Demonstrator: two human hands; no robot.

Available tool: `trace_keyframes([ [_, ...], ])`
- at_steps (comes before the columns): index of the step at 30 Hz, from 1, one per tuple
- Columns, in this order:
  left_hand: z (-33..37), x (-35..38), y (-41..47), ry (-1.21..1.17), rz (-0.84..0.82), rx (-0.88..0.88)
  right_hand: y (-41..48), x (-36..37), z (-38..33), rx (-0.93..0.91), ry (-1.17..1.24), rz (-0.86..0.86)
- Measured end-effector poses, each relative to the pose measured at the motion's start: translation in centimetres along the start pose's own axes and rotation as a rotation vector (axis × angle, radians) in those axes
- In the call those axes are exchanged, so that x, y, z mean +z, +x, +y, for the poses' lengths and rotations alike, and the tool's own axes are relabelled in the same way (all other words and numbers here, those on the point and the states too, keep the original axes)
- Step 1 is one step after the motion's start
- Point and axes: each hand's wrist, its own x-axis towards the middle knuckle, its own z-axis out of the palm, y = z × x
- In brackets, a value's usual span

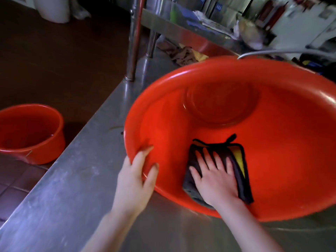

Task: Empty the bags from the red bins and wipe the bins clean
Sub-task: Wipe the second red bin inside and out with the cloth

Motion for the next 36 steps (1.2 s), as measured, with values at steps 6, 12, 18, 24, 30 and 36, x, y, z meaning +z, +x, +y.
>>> trace_keyframes([
  [6, -0.4, 3.8, -1.6, -0.101, -0.029, -0.070, -2.7, 1.3, -2.4, -0.088, 0.218, -0.001],
  [12, -0.5, 3.9, -1.8, -0.110, 0.001, -0.032, 7.7, 1.1, -0.7, 0.215, 0.333, -0.010],
  [18, -1.0, 4.2, -1.7, -0.135, 0.004, -0.026, 9.2, 0.2, -2.3, 0.227, 0.469, -0.040],
  [24, -0.4, 3.8, -1.6, -0.146, 0.001, 0.019, -1.7, 0.5, -6.8, -0.151, 0.505, 0.190],
  [30, -0.8, 3.7, -2.2, -0.165, 0.035, -0.013, 7.2, 0.0, -4.9, 0.069, 0.497, 0.111],
  [36, -0.8, 3.8, -2.0, -0.175, 0.052, -0.022, 10.3, -0.9, -5.1, 0.203, 0.589, 0.010],
])
